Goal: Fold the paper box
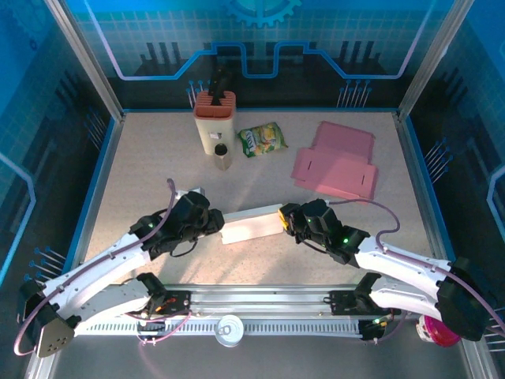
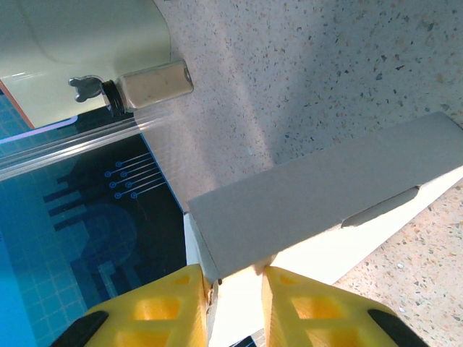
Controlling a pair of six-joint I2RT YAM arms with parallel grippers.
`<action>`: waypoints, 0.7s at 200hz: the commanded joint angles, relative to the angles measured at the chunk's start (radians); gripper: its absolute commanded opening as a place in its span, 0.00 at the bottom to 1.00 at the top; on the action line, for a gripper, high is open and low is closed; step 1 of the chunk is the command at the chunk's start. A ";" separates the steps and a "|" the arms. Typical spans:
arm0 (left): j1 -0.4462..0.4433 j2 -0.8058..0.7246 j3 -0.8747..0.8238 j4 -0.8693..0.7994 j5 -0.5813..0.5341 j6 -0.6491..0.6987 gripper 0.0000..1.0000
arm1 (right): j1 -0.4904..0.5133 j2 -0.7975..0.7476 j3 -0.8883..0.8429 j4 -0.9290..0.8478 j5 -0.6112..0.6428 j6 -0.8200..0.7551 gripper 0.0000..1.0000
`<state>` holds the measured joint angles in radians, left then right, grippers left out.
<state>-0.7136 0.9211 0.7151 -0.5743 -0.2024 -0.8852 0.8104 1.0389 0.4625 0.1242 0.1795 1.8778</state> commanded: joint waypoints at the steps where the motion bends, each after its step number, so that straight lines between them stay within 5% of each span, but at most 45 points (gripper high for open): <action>1: 0.011 0.001 -0.024 0.010 0.011 -0.001 0.35 | 0.004 0.021 -0.042 -0.140 0.006 -0.003 0.23; 140: 0.002 0.030 -0.108 0.044 0.078 0.024 0.03 | 0.006 -0.026 -0.063 -0.242 0.019 -0.011 0.22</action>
<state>-0.7078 0.9222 0.6556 -0.4660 -0.1673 -0.8841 0.8104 1.0134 0.4446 0.1131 0.1799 1.8782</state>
